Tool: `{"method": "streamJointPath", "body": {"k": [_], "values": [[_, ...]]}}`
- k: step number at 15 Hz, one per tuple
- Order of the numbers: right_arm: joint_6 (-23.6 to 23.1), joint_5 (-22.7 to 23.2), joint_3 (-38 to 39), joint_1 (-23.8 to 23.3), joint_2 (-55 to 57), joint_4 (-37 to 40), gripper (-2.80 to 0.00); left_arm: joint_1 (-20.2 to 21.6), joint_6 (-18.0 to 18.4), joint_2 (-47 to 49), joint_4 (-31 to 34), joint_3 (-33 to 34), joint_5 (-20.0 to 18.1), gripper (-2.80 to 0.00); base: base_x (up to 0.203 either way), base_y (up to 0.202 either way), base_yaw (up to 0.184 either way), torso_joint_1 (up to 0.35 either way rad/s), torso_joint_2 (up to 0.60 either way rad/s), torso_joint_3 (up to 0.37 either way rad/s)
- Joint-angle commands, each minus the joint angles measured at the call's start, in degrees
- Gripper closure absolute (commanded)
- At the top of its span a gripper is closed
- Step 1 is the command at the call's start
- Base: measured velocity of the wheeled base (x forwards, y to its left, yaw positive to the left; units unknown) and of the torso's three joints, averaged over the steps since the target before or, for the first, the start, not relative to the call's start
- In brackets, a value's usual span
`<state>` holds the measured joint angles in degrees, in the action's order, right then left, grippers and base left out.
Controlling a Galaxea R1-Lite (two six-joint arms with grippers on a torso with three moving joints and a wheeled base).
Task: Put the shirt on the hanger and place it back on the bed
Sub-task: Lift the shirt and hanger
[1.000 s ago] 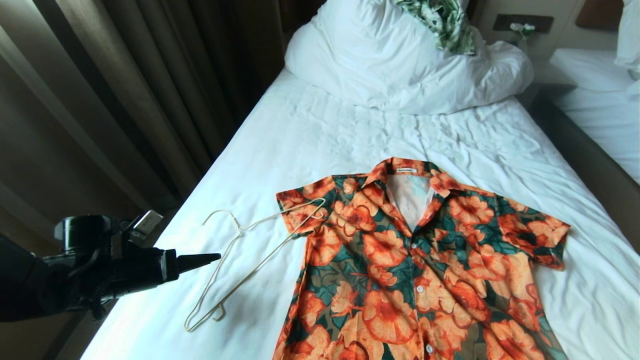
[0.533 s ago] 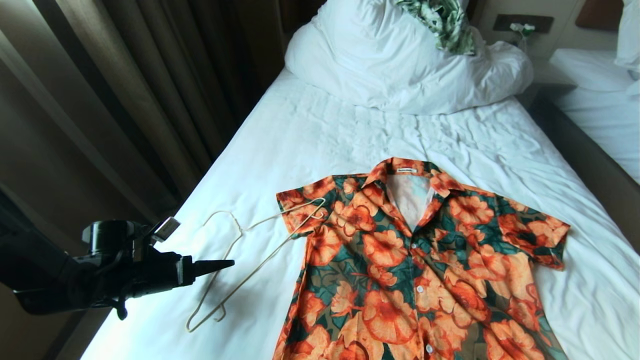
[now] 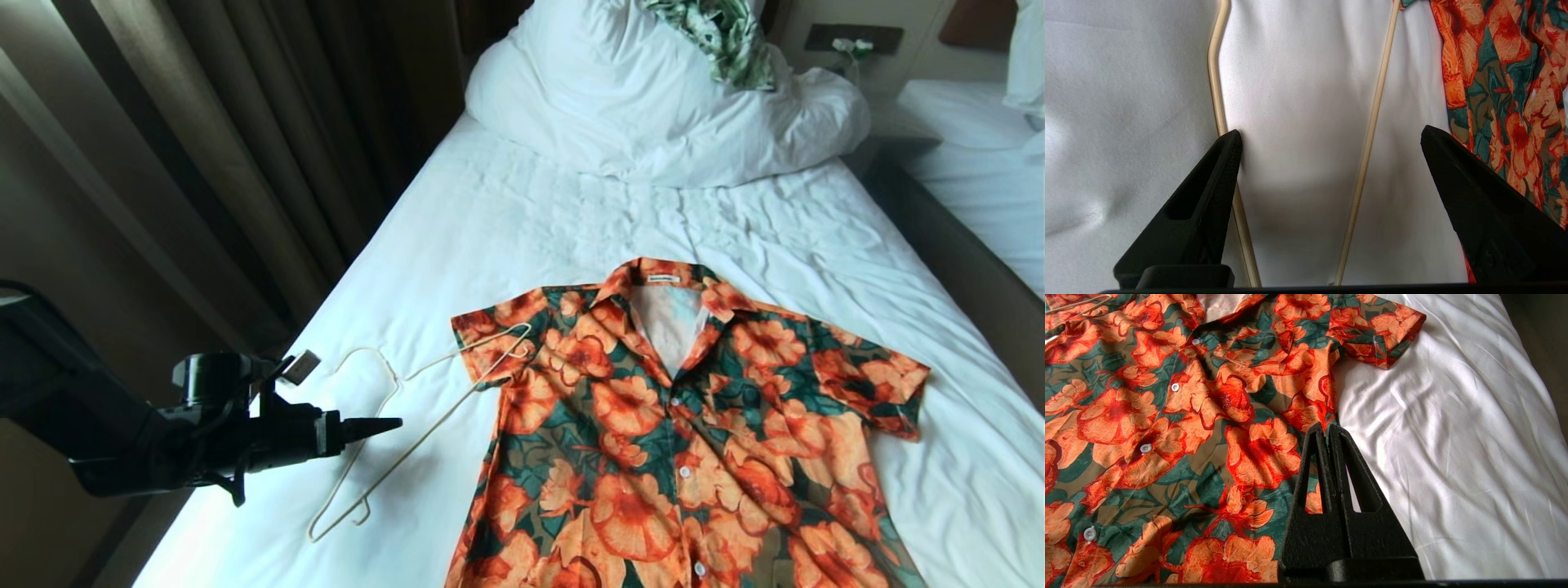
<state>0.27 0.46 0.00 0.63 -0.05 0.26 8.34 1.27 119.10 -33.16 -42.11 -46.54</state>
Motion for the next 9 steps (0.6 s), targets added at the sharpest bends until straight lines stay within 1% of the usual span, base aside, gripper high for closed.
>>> {"method": "streamJointPath", "body": {"k": [1, 4, 6, 9], "values": [[0.0, 0.0, 0.1, 0.0, 0.0, 0.0, 0.00, 1.3, 0.0, -0.8, 0.1, -1.1, 0.3, -2.80, 0.000, 0.000, 0.000, 0.000, 0.00, 0.000], [0.0, 0.0, 0.1, 0.1, 0.0, 0.0, 0.00, 2.3, -0.2, -4.2, 0.8, -0.8, 0.2, -2.80, 0.000, 0.000, 0.000, 0.000, 0.00, 0.000], [0.0, 0.0, 0.1, 0.1, 0.0, 0.0, 0.00, 3.1, -0.1, -5.5, 1.2, 1.5, -0.3, -2.80, 0.000, 0.000, 0.000, 0.000, 0.00, 0.000], [0.0, 0.0, 0.1, 0.0, 0.0, 0.0, 0.00, 1.8, -0.2, -4.6, 1.2, 2.0, -0.8, -2.80, 0.000, 0.000, 0.000, 0.000, 0.00, 0.000]]}}
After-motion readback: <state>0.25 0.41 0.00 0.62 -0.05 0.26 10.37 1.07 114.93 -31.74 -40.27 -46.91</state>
